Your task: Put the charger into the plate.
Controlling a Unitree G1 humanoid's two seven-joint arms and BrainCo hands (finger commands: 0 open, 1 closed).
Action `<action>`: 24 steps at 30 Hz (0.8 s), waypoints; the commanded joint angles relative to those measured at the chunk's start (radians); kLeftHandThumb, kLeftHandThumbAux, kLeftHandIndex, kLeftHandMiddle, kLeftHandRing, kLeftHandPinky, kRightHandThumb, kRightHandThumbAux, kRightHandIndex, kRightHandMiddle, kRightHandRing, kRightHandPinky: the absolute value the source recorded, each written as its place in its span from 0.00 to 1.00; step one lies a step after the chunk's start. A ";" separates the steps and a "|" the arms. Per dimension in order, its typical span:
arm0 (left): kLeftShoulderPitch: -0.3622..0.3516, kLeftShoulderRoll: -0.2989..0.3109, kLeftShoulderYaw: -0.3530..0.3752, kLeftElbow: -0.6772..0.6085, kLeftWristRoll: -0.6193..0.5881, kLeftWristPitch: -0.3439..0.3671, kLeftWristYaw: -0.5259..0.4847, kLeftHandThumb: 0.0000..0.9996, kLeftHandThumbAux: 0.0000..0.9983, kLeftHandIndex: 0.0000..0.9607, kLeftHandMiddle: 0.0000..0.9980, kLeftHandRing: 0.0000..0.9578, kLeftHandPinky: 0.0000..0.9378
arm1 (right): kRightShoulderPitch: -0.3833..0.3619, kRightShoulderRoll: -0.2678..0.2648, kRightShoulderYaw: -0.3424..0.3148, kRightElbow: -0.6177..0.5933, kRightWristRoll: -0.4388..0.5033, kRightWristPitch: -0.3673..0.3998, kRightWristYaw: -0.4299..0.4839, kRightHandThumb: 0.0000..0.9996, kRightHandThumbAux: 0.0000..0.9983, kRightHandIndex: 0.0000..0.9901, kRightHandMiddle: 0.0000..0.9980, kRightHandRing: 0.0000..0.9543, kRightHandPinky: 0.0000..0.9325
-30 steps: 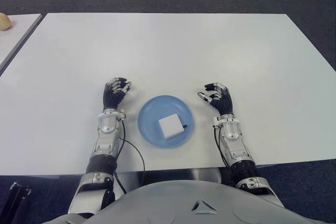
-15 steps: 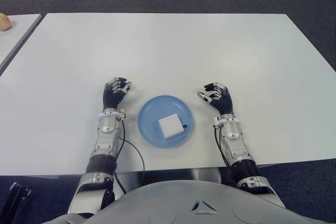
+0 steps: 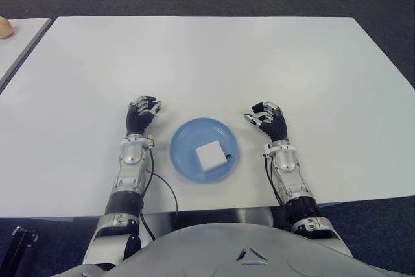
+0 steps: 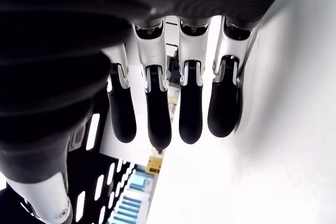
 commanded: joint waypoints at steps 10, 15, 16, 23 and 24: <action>0.009 0.011 -0.008 0.029 0.001 0.005 -0.014 0.71 0.72 0.45 0.52 0.53 0.52 | 0.012 0.008 0.001 0.036 0.005 0.038 0.001 0.70 0.73 0.43 0.47 0.51 0.53; 0.008 0.012 -0.007 0.035 -0.003 -0.007 -0.017 0.71 0.72 0.45 0.52 0.53 0.52 | 0.012 0.012 -0.002 0.035 0.007 0.040 -0.001 0.70 0.73 0.43 0.47 0.51 0.53; 0.008 0.012 -0.006 0.036 -0.004 -0.009 -0.018 0.71 0.72 0.45 0.52 0.54 0.52 | 0.012 0.013 -0.002 0.034 0.008 0.040 -0.001 0.70 0.73 0.43 0.47 0.51 0.53; 0.007 0.013 -0.005 0.039 -0.008 -0.011 -0.021 0.71 0.72 0.45 0.52 0.54 0.52 | 0.013 0.017 -0.005 0.032 0.010 0.042 -0.001 0.70 0.73 0.43 0.47 0.51 0.53; 0.006 0.014 -0.005 0.039 -0.008 -0.009 -0.022 0.71 0.72 0.45 0.52 0.54 0.52 | 0.013 0.018 -0.005 0.031 0.009 0.042 -0.003 0.70 0.73 0.43 0.47 0.51 0.53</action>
